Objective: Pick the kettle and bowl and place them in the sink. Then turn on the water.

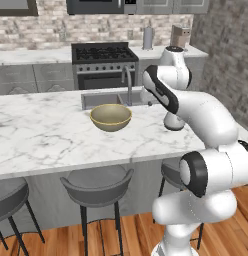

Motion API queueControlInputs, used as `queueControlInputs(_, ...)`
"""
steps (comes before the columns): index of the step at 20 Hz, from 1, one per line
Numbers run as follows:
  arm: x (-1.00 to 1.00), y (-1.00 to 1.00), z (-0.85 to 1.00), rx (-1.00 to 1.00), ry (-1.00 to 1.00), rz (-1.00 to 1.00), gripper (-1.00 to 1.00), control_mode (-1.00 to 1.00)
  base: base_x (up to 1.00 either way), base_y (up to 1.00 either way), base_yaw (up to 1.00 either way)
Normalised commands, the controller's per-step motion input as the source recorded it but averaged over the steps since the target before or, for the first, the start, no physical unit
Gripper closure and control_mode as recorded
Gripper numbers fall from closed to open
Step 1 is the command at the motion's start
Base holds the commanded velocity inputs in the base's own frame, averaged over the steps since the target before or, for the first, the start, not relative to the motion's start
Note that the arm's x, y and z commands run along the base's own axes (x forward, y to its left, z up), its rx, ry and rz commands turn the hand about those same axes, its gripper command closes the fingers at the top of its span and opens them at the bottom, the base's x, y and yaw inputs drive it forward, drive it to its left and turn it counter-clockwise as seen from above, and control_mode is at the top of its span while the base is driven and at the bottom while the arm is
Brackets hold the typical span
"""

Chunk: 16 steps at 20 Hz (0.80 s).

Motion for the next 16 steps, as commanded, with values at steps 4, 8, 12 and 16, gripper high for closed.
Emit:
queueControlInputs(4,0.63,-0.48,0.0,0.0,0.02,0.0,-1.0,-1.0,0.0,0.0,0.0)
queueControlInputs(8,0.19,-0.34,0.05,0.0,0.03,0.0,-1.0,-1.0,0.0,0.0,0.0)
queueControlInputs(12,0.22,-0.35,0.2,0.0,0.1,0.0,-1.0,-1.0,0.0,0.0,0.0)
queueControlInputs(16,0.06,-0.24,0.25,0.0,0.23,0.0,-1.0,-1.0,0.0,0.0,0.0)
